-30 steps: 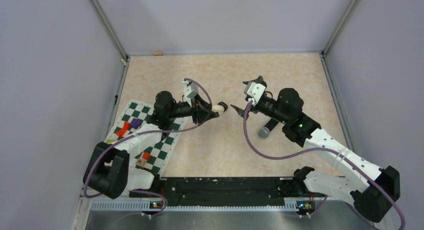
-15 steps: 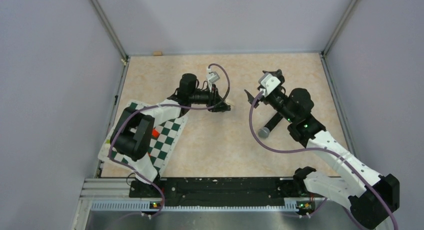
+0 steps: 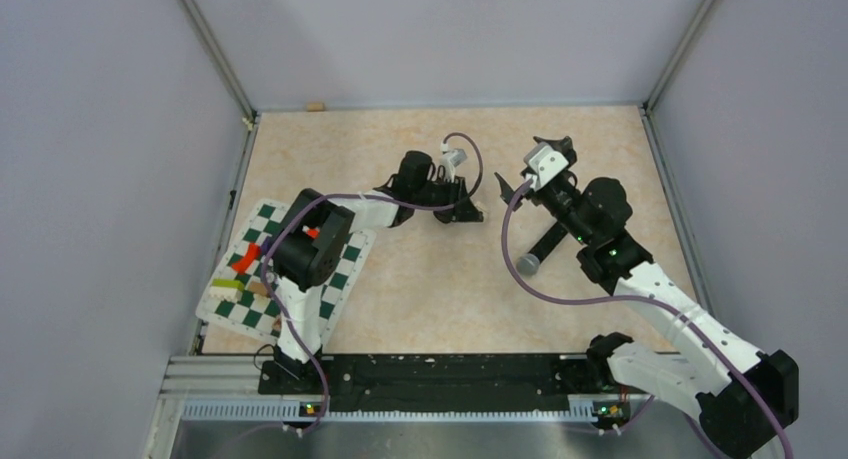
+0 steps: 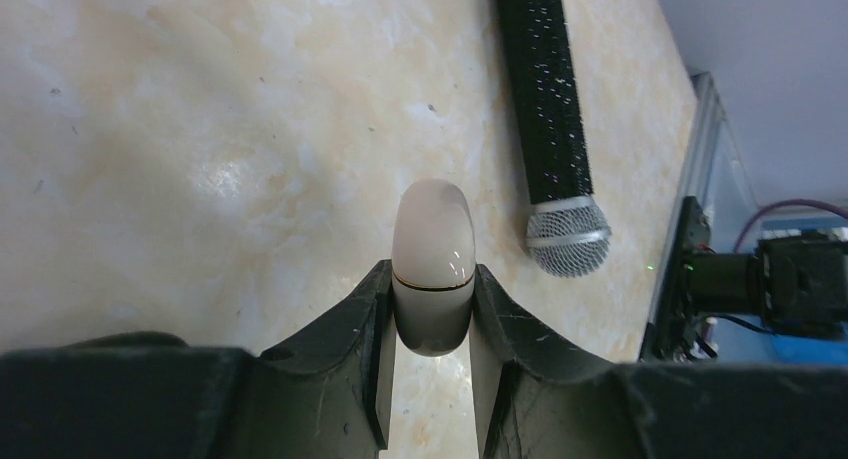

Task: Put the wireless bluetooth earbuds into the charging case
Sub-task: Place the charging case at the center of the board.

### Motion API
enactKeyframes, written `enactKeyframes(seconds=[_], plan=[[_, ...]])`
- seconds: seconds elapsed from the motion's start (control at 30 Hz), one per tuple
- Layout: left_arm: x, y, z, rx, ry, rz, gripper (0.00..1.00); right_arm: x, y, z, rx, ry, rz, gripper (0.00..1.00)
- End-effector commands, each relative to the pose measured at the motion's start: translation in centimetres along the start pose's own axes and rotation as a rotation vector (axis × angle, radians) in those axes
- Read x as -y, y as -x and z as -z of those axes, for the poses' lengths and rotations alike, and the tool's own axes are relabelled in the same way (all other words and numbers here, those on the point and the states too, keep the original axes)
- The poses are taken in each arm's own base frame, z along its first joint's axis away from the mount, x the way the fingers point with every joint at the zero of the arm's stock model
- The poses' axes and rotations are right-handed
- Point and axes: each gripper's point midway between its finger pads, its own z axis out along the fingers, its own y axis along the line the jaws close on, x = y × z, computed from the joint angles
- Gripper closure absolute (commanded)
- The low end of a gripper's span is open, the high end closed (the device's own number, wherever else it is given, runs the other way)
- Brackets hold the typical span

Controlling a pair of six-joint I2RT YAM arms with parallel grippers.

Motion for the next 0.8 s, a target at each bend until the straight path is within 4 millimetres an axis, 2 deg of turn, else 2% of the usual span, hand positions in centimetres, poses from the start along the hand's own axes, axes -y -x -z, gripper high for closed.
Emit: enactKeyframes(seconds=[0.0,0.2,0.47,0.6,0.7,0.77], plan=[[-1.9,1.1,-1.0,0.004,0.182,-0.036,0.73,0.8,1.5,0.3,0.059,-0.024,-0.01,0.01],[-3.0,-0.4,-1.9,-0.052,0.282,-0.034,0.71,0.9,1.9,0.6,0.072,-0.029,-0.01,0.01],[-3.2,-2.3,-3.3,-0.104,0.267,-0.001,0.68,1.1,2.2,0.9,0.082,-0.033,-0.007,0.01],[-3.1,-2.1,-3.4,-0.101,0.278,-0.009,0.6,1.1,2.4,1.1,0.09,-0.033,-0.008,0.01],[-3.2,-2.4,-3.0,-0.113,0.302,-0.009,0.48,1.2,2.3,1.1,0.089,-0.034,-0.008,0.01],[-3.1,-2.3,-2.8,-0.111,0.308,-0.012,0.46,1.2,2.4,1.1,0.09,-0.033,-0.008,0.01]])
